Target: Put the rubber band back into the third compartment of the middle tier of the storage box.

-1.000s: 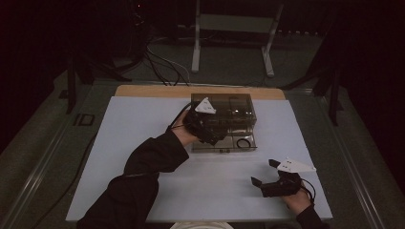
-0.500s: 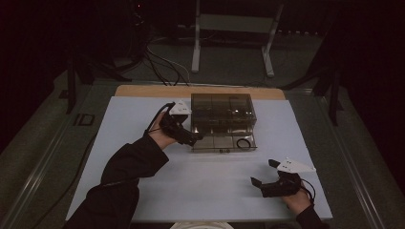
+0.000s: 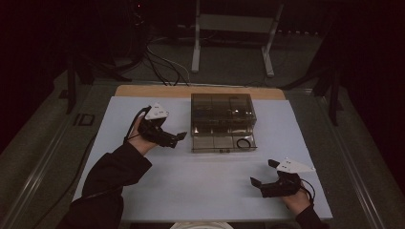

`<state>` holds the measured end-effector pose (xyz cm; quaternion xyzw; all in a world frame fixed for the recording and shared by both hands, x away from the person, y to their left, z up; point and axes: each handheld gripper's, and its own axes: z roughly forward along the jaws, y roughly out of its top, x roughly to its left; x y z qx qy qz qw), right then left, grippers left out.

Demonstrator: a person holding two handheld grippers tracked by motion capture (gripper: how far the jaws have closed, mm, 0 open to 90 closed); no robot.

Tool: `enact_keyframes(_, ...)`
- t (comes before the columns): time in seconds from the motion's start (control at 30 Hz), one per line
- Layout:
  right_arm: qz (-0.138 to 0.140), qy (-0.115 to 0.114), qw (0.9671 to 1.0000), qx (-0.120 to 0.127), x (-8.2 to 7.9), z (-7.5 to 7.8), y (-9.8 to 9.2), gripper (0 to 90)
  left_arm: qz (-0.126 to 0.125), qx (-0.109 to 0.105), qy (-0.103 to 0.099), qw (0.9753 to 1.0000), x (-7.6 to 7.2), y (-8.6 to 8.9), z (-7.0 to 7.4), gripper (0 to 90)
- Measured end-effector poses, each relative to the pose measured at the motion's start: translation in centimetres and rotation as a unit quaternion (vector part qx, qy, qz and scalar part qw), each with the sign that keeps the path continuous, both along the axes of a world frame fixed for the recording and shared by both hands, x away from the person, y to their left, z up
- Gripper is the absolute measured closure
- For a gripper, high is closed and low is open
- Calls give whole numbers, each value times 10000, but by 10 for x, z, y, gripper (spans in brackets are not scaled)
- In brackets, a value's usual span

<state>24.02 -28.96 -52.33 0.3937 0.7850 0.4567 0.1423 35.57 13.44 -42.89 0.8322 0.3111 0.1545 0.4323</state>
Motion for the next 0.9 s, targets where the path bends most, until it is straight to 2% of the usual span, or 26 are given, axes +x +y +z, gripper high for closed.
enact_keyframes(0.2, -3, -2, 10000, -14, 0, 0, 0, 0, 189, 5, 29, 9998, -8, 19, -5, 9)
enact_keyframes(0.3, -6, -4, 10000, -33, 0, 0, 0, 0, 286, 109, -34, 9995, -13, 27, -9, 9)
enact_keyframes(0.4, -16, 1, 10000, -8, 0, 0, 0, 0, 318, -9, 54, 9995, -17, 36, -12, 9)
enact_keyframes(0.5, -13, 13, 10000, -21, 0, 0, 1, 0, 380, 73, 34, 9992, -22, 43, -15, 9)
enact_keyframes(0.9, -27, -1, 10000, -13, 0, 0, 1, 0, 556, -30, 131, 9984, -45, 62, -37, 9)
